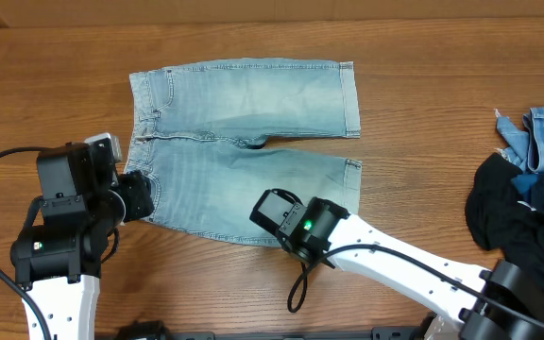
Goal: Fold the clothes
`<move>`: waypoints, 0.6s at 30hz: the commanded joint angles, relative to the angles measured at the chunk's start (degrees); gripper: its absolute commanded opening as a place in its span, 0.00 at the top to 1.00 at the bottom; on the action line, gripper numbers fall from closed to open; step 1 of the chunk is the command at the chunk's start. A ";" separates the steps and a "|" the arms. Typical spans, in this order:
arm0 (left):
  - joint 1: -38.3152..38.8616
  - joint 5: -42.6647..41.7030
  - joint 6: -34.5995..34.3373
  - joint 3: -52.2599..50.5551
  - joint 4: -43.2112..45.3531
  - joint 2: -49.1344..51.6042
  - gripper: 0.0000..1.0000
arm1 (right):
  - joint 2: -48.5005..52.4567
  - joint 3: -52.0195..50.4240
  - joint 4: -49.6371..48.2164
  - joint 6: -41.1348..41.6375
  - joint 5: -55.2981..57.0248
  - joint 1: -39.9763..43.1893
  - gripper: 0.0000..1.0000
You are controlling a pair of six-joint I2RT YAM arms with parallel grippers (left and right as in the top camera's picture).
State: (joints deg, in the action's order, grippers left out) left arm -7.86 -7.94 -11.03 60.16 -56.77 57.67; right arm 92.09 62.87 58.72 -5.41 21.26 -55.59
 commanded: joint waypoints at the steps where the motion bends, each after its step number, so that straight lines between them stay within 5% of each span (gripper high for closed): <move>1: 0.07 -0.94 -0.55 -0.15 0.20 -0.20 0.52 | 2.60 0.09 -0.90 -2.54 4.22 -0.39 0.40; 11: 0.07 -0.87 1.42 -0.15 0.15 -0.17 0.46 | 3.85 -6.14 -2.43 9.14 -0.28 -6.75 0.36; 18: 0.07 -0.87 1.86 -0.15 0.68 0.07 0.44 | 3.85 -15.72 -9.20 12.98 4.24 -4.02 0.36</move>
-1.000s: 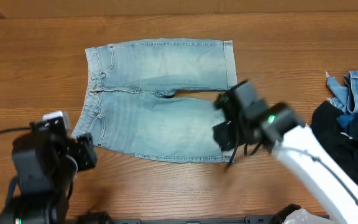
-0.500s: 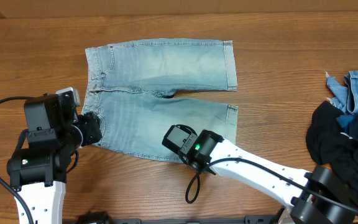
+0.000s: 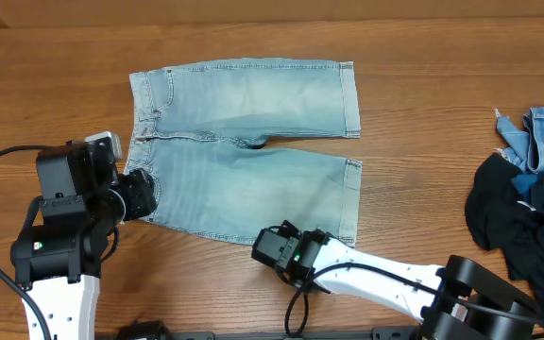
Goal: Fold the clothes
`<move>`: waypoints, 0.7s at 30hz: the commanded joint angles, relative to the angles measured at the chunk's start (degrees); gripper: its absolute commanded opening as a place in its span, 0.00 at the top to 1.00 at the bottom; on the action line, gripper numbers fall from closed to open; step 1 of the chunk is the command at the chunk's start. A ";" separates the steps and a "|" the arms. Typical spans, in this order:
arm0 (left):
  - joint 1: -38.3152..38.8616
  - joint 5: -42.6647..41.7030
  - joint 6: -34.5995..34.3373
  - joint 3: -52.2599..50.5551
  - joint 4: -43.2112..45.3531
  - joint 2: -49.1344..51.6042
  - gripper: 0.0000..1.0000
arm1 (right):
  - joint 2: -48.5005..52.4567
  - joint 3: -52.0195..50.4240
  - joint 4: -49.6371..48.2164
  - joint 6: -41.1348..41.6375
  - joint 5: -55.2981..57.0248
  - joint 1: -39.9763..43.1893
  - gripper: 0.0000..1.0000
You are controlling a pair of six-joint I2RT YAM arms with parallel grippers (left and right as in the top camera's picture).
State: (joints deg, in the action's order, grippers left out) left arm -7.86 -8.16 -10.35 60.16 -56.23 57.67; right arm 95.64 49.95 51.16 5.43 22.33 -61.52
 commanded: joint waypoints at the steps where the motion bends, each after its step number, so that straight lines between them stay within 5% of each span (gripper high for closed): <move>1: 0.07 -0.68 1.18 -0.15 0.13 0.07 0.44 | 0.31 -3.78 -3.28 2.14 3.17 3.32 0.35; 7: 0.07 -0.68 1.18 -0.15 -0.22 0.07 0.43 | 0.31 -4.63 -8.52 1.70 10.25 9.88 0.36; 12: 0.07 -0.66 1.16 -0.15 -0.22 0.09 0.42 | 0.31 -4.63 -9.33 0.37 10.01 11.39 0.49; 18: 0.07 -0.68 1.14 -0.15 -0.22 0.07 0.42 | 0.28 -4.61 -8.68 0.39 10.23 11.34 0.94; 21: 0.07 -0.66 1.14 -0.15 -0.24 0.07 0.42 | -0.09 -3.72 -7.30 0.59 11.28 11.34 0.96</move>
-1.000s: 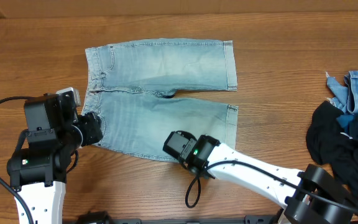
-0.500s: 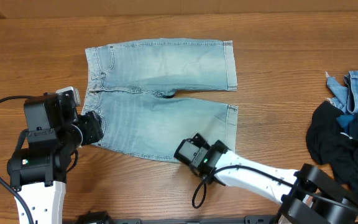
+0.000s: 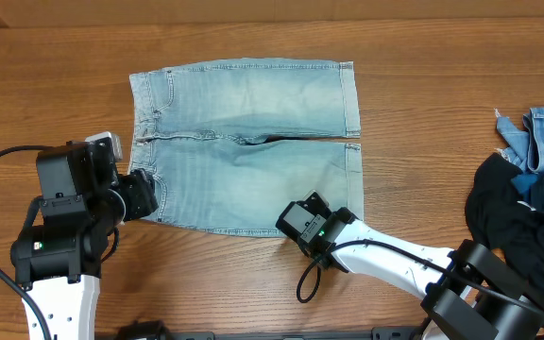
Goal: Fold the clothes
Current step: 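Grasp the bottom edge of the shorts with left and right grippers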
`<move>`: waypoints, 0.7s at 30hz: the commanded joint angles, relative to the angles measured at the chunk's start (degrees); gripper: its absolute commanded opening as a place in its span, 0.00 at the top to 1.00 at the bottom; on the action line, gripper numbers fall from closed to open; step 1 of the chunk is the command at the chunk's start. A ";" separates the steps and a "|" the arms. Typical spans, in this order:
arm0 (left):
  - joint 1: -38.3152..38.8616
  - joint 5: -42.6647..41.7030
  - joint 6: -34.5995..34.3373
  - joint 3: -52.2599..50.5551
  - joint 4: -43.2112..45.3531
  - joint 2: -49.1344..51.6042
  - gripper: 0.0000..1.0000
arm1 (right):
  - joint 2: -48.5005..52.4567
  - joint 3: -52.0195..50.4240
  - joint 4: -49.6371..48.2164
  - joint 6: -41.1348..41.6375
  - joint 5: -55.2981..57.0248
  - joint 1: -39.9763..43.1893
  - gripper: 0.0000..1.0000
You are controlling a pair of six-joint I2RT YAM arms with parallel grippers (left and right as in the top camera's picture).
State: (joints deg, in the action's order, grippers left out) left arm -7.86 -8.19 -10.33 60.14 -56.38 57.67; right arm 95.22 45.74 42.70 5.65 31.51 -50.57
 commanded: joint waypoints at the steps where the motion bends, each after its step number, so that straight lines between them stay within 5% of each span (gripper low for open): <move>1: 0.07 -0.66 1.14 -0.13 -0.09 0.07 0.42 | -0.24 1.75 2.51 0.42 1.95 0.39 0.96; 10: 1.16 -6.88 10.34 -1.16 -4.55 3.13 0.51 | -7.26 9.88 6.08 -2.47 -0.07 -0.11 0.96; 12: 2.54 -6.51 6.69 -4.20 -3.82 4.50 0.55 | -7.26 9.90 5.95 -2.47 -0.04 -0.11 0.96; 14: 2.69 1.66 -4.48 -11.98 3.34 4.20 0.55 | -7.26 9.90 5.79 -2.47 -0.04 -0.11 0.96; 15: 2.27 8.26 -9.51 -15.43 7.37 3.89 0.45 | -7.26 9.90 6.10 -2.49 -0.04 -0.11 0.96; 18: -1.05 7.02 -19.02 -18.80 10.23 3.93 0.30 | -7.26 9.90 6.97 -2.67 -0.02 -0.11 0.96; 21: -3.45 8.35 -17.79 -19.06 9.94 3.93 0.27 | -7.26 9.90 6.93 -2.67 0.22 -0.11 0.96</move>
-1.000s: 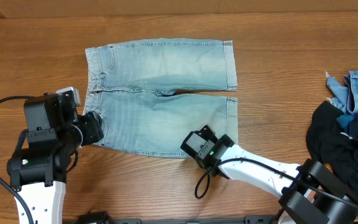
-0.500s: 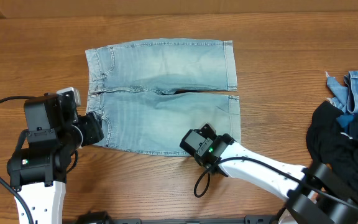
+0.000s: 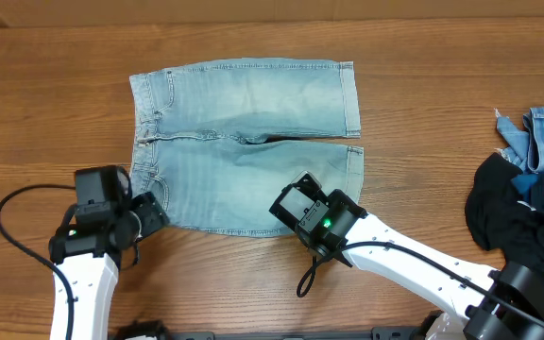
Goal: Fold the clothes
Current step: 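Grasp the bottom edge of the shorts with left and right grippers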
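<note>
Light-blue denim shorts lie flat on the wooden table, with the waistband to the left and both legs pointing right, side by side. My left gripper sits at the near-left corner of the waistband, its dark fingers touching the cloth edge. My right gripper hovers over the near edge of the near leg, roughly mid-length. The wrist body hides its fingers. From overhead I cannot tell whether either gripper is open or shut.
A heap of dark clothes lies at the right table edge, with another blue denim piece behind it. A black cable loop hangs under the right arm. Bare wood separates the shorts from the heap.
My left arm has shifted right and nearer, with its gripper now at the waistband's near corner. My right gripper sits slightly farther onto the near leg. The shorts look the same.
At first the near leg splayed away at an angle, with my left gripper at the waistband and my right gripper on that leg. Then my right gripper was off the near hem. Later the near leg lay straight beside the far one, as it does now.
</note>
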`<move>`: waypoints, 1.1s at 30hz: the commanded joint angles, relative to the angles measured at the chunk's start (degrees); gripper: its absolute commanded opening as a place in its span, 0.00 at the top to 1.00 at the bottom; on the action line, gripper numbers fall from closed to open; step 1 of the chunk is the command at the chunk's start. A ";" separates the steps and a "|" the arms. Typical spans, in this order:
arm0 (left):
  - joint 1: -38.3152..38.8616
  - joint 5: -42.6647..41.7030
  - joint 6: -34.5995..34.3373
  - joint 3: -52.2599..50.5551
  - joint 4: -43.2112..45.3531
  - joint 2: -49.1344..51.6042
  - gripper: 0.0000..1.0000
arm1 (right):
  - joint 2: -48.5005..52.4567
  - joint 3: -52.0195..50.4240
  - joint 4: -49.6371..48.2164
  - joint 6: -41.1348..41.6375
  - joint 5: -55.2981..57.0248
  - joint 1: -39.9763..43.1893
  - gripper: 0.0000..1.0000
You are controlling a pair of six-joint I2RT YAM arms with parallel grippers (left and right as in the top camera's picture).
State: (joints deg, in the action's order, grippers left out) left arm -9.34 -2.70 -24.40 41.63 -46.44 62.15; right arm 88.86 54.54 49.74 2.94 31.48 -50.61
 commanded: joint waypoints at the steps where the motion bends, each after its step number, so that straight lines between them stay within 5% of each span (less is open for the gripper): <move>1: -2.67 2.82 -4.04 -0.61 -0.13 -0.55 0.26 | -0.90 1.09 -0.04 0.07 0.24 -0.07 0.96; 7: -5.49 -1.86 -23.91 -6.16 2.95 0.39 0.02 | -0.90 1.09 0.17 0.07 0.44 -0.07 0.96; 12: -6.49 -5.14 -22.38 -13.51 14.05 1.60 0.12 | -0.90 1.09 0.33 0.07 0.44 -0.07 0.96; 16: -6.38 -1.57 9.03 -13.40 19.58 1.60 0.32 | -0.90 1.09 0.50 0.07 0.44 -0.07 0.96; 19: -6.38 -4.61 22.84 -12.74 19.28 1.57 0.38 | -0.90 1.09 0.59 0.07 0.44 -0.07 0.96; 23: -5.57 -9.75 26.34 -10.51 21.18 1.60 0.31 | -0.90 1.09 0.52 0.07 0.44 -0.07 0.96; 26: -0.96 -3.76 31.80 -2.29 18.82 1.60 0.26 | -0.90 1.09 0.55 0.07 0.44 -0.07 0.96; 31: 6.71 10.38 66.23 10.43 10.08 3.37 0.14 | -0.90 1.09 0.46 0.17 0.42 -0.07 0.96; 33: 9.35 10.49 72.30 10.71 8.33 4.57 0.17 | -0.90 1.09 -0.09 0.26 0.44 -0.04 0.96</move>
State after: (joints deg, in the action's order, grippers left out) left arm -2.79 3.57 30.70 51.03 -36.07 64.58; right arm 88.86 54.54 50.46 2.96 31.53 -50.63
